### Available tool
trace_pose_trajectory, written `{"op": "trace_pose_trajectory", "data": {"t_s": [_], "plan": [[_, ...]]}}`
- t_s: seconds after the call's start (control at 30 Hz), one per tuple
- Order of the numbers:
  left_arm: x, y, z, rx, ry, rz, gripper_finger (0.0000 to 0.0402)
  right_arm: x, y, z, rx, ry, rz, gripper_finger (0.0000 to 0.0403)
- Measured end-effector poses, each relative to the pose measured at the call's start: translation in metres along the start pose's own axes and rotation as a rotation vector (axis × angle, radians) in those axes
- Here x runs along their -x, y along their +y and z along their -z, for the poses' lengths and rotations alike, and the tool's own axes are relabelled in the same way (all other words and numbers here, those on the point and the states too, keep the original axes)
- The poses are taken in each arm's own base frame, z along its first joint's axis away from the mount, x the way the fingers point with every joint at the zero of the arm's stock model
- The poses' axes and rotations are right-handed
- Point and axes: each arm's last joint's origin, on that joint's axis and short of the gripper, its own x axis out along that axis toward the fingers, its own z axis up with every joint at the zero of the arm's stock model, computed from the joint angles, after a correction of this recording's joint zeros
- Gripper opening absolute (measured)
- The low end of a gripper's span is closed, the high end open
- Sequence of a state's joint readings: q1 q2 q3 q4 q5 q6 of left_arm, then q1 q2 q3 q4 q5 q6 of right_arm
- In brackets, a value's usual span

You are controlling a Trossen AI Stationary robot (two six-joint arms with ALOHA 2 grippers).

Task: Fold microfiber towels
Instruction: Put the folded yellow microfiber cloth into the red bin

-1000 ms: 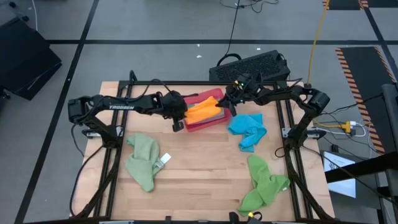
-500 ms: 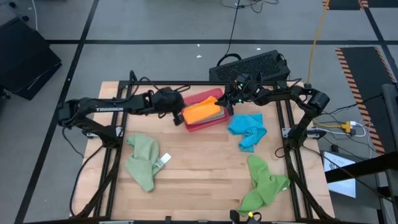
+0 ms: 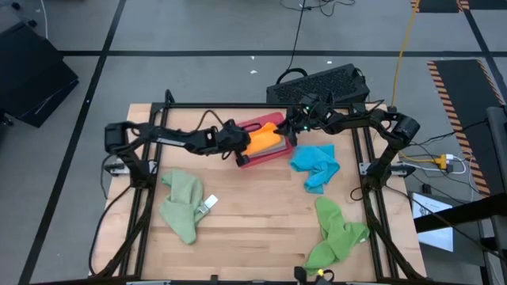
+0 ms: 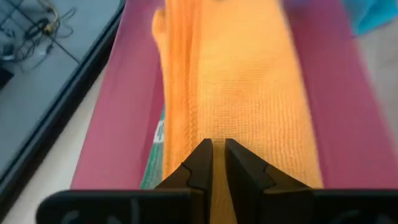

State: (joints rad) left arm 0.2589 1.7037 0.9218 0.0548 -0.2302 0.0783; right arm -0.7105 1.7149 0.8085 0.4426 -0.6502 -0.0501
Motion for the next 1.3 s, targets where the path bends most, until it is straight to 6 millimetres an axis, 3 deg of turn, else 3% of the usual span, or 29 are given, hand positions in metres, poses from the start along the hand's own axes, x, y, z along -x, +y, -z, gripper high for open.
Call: {"op": "trace_pose_trajectory", "data": {"t_s": [0.2, 0.37, 0.57, 0.77, 0.93, 1.03, 1.3], "plan": [[-0.006, -0.002, 0.004, -0.003, 0.021, 0.019, 0.0047, 0.016, 0.007, -0.018, 0.081, -0.047, 0.065, 0.0128], [-0.004, 0.0, 0.001, -0.022, -0.004, 0.014, 0.0047, 0.018, 0.028, -0.037, 0.198, -0.138, 0.043, 0.0141], [0.0, 0.001, -0.01, -0.027, -0.098, 0.004, 0.0047, -0.006, 0.042, -0.029, 0.245, -0.129, -0.061, 0.0085], [0.017, 0.002, -0.021, -0.01, -0.157, 0.001, 0.0047, -0.028, 0.03, -0.004, 0.224, -0.051, -0.08, 0.0009], [0.038, -0.007, -0.024, -0.023, -0.141, 0.037, 0.0047, -0.04, 0.018, -0.003, 0.192, -0.034, -0.049, 0.0012], [0.039, -0.011, -0.019, -0.019, -0.084, 0.033, 0.0046, -0.045, 0.012, -0.005, 0.162, -0.001, -0.046, 0.0008], [0.011, -0.006, 0.001, -0.003, 0.051, -0.023, 0.0046, -0.051, 0.008, -0.005, 0.14, 0.033, -0.036, 0.0001]]}}
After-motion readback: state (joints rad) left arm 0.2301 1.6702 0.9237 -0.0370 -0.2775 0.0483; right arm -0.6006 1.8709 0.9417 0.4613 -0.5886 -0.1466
